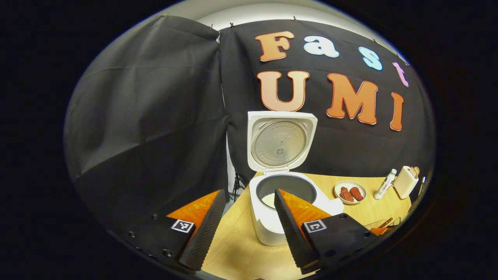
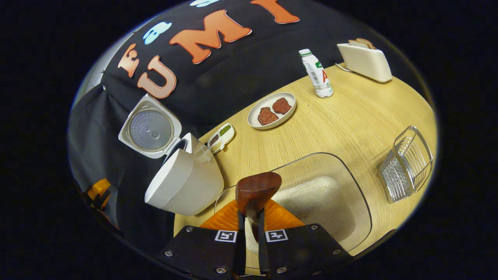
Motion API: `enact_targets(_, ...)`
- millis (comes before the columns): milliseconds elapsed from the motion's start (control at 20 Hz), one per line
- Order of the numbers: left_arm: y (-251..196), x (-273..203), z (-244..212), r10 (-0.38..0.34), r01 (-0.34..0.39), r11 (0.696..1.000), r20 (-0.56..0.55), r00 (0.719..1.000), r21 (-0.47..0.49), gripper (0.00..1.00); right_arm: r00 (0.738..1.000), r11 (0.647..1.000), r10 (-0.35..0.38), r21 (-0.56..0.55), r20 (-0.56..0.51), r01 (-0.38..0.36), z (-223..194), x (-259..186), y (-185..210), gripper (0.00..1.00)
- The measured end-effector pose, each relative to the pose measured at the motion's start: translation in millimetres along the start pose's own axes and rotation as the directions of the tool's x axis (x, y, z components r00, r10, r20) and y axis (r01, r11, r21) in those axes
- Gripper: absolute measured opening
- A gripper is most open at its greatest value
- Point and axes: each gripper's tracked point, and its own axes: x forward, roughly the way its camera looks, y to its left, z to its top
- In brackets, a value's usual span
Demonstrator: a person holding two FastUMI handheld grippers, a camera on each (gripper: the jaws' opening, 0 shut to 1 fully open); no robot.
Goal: Close the left gripper, press the button to open the rice cooker; take a wooden spoon from the chopstick holder with the right hand, scoop a spoonful of rice and pour it into the rice cooker, then put the wooden spoon back into the chopstick holder.
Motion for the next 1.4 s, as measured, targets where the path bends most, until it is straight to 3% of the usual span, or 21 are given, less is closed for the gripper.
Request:
enact_targets(250,-5.1,-1.5,2.6,0.005,-0.005,1.000,0.000,1.000,0.012,0.87,0.999,0.987,0.049,0.154,-0.015,-0.046,-1.7,1.6,-9.1,0.12)
enact_targets(550,-20.7,-5.2,3.2,0.001,-0.001,1.000,-0.004,1.000,0.027,0.88,0.993,0.937,0.112,0.338,-0.042,-0.092,-9.5,-2.4,-23.7,0.12)
enact_targets(950,-42.7,-9.3,9.0,-0.005,0.005,0.999,0.002,1.000,0.039,0.87,0.977,0.876,0.211,0.442,0.013,-0.195,19.4,-17.4,-28.9,0.12)
enact_targets(1400,-60.4,-15.5,13.6,-0.010,0.010,1.000,0.016,1.000,0.020,0.87,0.953,0.755,0.295,0.594,0.071,-0.278,62.3,-36.6,-24.3,0.12)
